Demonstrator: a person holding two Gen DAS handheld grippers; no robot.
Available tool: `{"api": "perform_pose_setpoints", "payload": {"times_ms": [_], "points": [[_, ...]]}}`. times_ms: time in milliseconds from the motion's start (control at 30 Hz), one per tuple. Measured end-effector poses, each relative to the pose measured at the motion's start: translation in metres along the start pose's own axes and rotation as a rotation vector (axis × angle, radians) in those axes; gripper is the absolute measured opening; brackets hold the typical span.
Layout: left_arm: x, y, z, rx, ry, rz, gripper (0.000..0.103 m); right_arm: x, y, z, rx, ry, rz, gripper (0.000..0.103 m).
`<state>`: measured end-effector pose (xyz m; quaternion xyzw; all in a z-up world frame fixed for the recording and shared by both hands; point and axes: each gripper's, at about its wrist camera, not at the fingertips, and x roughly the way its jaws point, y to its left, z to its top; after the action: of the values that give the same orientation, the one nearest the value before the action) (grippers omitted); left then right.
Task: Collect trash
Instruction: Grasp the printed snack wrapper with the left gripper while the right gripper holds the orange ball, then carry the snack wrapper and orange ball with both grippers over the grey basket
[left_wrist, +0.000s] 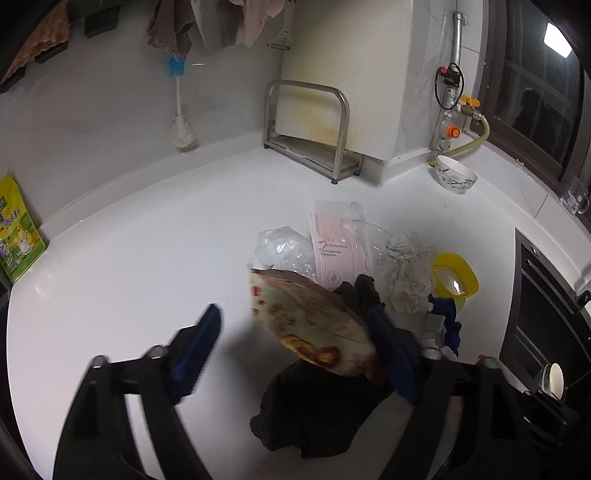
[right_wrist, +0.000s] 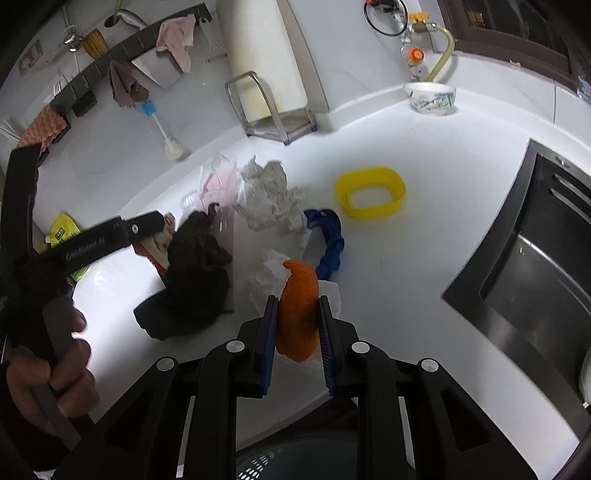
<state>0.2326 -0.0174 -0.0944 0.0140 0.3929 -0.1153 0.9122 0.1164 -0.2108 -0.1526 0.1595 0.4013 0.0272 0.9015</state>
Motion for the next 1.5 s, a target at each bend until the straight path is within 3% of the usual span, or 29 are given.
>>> {"api": "perform_pose_setpoints", "payload": {"times_ms": [33,100,200,333,467,1000,1133,1200,1367,1500], "points": [[0.003,0.0,0.001,0.006,0.014,-0.003,0.057,0.002,0.0,-0.002,0.003,0.005,-0.002,0.021],[0.01,0.001,0.001,0.011,0.042,-0.015,0.034,0.004,-0.001,-0.003,0.004,0.014,-0.005,0.022],[0.017,0.004,-0.001,0.009,0.068,-0.017,0.02,0.006,-0.001,-0.004,0.003,0.024,-0.012,0.025],[0.013,0.008,-0.003,0.014,0.06,-0.021,0.019,0.005,0.001,-0.004,-0.007,0.026,-0.033,0.03],[0.003,0.016,-0.005,0.016,0.052,-0.031,0.019,-0.001,0.003,-0.003,-0.009,-0.002,-0.057,0.047],[-0.03,0.036,-0.008,0.04,0.018,-0.034,0.018,-0.004,0.021,-0.01,-0.085,-0.007,-0.144,0.048],[-0.031,0.035,-0.011,0.043,0.022,-0.041,0.018,0.005,0.027,-0.012,-0.119,0.013,-0.169,0.038],[-0.032,0.035,-0.013,0.043,0.023,-0.041,0.018,0.01,0.03,-0.013,-0.14,0.026,-0.186,0.025],[-0.031,0.036,-0.015,0.044,0.029,-0.041,0.018,0.009,0.036,-0.012,-0.17,0.017,-0.201,0.014],[-0.033,0.036,-0.015,0.047,0.025,-0.045,0.018,0.003,0.033,-0.007,-0.145,-0.005,-0.183,0.013]]}}
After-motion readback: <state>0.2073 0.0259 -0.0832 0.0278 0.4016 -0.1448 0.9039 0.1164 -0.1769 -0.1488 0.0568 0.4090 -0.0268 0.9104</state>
